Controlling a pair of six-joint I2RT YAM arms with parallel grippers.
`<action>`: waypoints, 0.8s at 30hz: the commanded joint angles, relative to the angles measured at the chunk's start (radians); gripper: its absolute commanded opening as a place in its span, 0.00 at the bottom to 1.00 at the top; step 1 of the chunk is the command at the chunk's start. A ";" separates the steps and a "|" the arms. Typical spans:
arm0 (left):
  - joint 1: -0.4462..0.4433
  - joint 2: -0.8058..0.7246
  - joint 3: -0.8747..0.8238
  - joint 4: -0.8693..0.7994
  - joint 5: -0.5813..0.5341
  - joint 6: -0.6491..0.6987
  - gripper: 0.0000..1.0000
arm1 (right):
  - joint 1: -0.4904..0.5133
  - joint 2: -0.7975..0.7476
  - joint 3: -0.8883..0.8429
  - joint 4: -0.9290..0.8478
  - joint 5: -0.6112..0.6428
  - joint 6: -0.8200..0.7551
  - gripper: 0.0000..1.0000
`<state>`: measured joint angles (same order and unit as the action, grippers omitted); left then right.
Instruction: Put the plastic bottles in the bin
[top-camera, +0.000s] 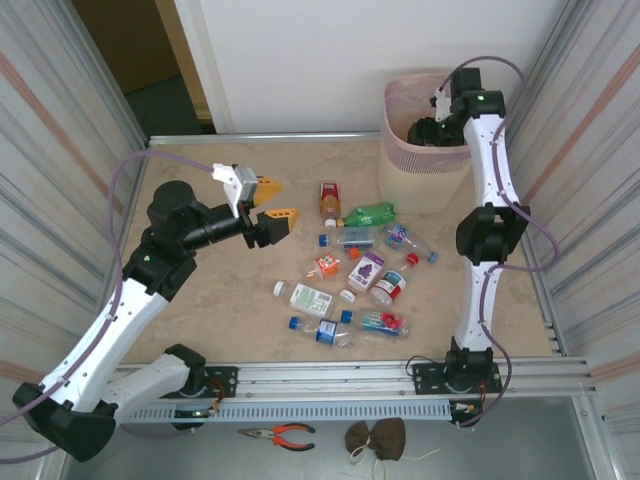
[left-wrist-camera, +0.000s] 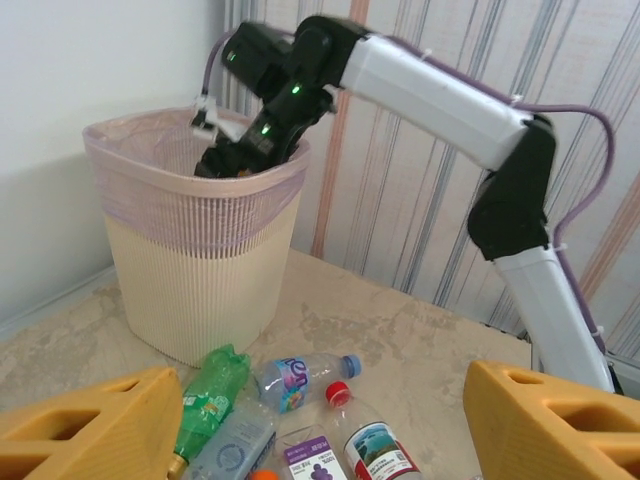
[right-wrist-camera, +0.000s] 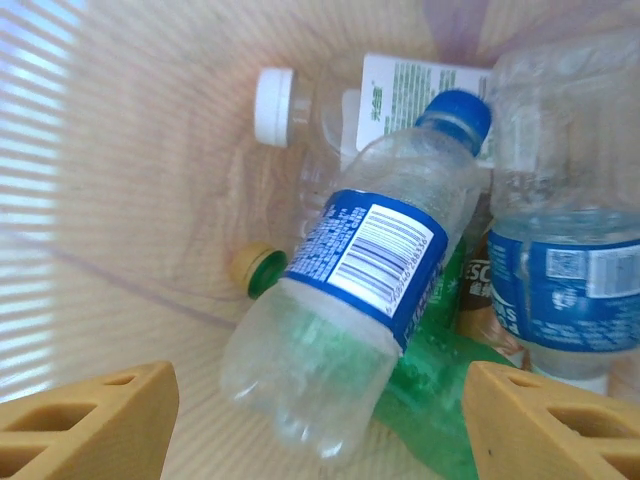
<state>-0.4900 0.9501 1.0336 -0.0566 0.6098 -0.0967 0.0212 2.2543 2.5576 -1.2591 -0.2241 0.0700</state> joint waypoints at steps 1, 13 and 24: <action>0.007 0.005 -0.007 -0.014 -0.047 -0.066 0.73 | 0.006 -0.110 0.035 0.002 0.030 0.017 0.73; 0.007 0.048 -0.048 -0.203 -0.355 -0.447 0.71 | 0.054 -0.296 0.011 0.035 0.106 0.031 0.72; 0.005 0.093 -0.155 -0.481 -0.547 -0.970 0.62 | 0.161 -0.523 -0.267 0.119 0.169 0.040 0.72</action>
<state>-0.4900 1.0363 0.9157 -0.4259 0.1425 -0.8436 0.1566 1.7950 2.3352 -1.1767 -0.0925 0.0856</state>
